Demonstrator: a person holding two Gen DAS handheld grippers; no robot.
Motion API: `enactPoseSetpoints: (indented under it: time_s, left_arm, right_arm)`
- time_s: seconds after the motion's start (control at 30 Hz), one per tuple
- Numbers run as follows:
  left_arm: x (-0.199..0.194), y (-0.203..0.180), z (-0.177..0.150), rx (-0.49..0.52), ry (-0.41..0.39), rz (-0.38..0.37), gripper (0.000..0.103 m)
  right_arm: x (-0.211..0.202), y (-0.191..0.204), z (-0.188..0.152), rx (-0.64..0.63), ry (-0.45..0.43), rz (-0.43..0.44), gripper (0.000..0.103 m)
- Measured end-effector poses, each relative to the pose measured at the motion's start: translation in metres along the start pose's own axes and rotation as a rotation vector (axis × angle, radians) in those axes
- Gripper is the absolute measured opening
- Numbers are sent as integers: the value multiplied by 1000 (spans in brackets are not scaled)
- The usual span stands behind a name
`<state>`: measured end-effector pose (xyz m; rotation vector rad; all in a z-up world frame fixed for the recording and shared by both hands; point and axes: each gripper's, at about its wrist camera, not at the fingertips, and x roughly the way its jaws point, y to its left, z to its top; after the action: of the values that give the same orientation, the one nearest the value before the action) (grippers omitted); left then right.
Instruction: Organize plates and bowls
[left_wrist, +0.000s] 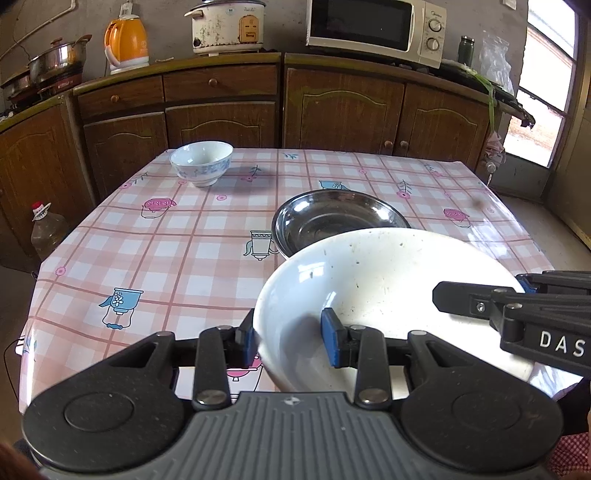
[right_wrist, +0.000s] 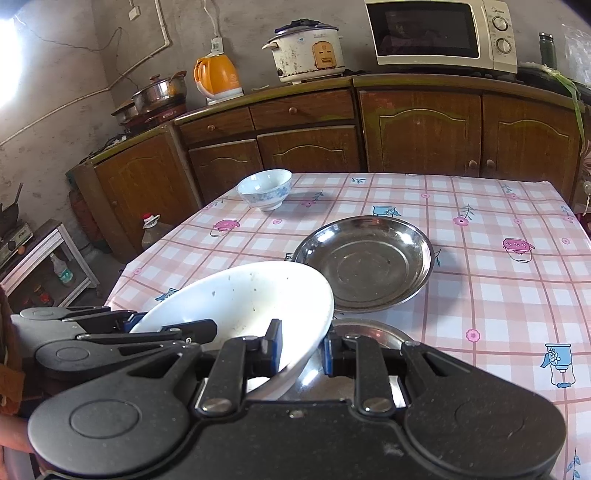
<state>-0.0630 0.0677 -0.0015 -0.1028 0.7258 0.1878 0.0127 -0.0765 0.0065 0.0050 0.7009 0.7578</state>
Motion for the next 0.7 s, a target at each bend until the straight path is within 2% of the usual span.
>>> enactPoseSetpoints:
  time_s: [0.7]
  left_arm:
    - [9,-14,-4,15,23,-38,34]
  right_arm:
    - [-8,-13,-13,13,1,-41,28]
